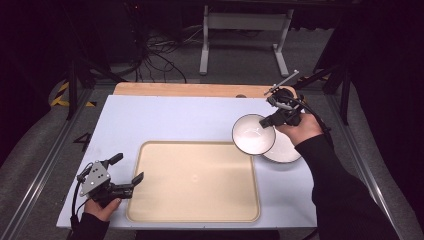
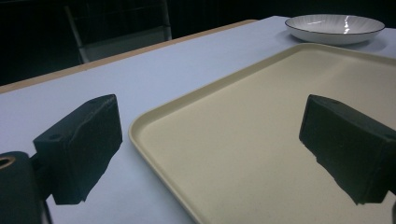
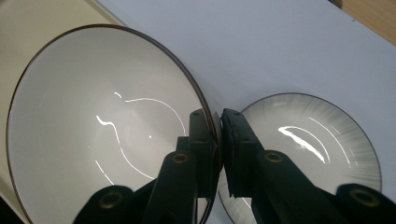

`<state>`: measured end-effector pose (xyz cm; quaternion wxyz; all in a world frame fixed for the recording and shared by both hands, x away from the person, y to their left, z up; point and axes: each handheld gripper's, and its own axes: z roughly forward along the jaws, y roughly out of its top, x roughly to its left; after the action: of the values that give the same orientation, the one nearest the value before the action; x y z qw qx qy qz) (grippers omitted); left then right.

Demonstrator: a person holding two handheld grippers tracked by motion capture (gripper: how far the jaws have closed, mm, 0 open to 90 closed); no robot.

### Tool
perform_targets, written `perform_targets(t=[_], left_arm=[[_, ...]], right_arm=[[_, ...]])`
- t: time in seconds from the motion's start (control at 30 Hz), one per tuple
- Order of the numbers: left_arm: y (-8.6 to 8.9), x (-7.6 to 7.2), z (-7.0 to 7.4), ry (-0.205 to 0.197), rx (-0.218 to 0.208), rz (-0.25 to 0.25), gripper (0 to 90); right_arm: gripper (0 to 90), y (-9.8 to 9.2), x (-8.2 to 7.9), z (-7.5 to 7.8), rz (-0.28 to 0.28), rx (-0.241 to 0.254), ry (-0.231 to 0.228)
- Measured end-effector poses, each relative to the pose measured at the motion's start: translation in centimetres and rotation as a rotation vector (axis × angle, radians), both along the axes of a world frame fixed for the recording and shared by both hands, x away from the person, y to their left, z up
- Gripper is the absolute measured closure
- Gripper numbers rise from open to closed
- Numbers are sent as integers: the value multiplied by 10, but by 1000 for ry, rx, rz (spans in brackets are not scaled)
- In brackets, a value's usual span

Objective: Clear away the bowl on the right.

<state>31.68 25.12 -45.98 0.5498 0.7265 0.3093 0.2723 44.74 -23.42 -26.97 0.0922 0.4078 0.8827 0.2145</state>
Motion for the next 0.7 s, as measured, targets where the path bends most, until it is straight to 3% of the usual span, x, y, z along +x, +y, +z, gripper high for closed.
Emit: perform_targets(t=[0.3,0.4,0.7], left_arm=[[0,0,0,0,2,1,66],[0,0,0,0,2,0,66],[0,0,0,-1,0,-1,66]], right_arm=[[829,27,-9,1,86,29,2],[830,42,-14,-1,131,62,8],[829,75,-25,-2,222,58,12]])
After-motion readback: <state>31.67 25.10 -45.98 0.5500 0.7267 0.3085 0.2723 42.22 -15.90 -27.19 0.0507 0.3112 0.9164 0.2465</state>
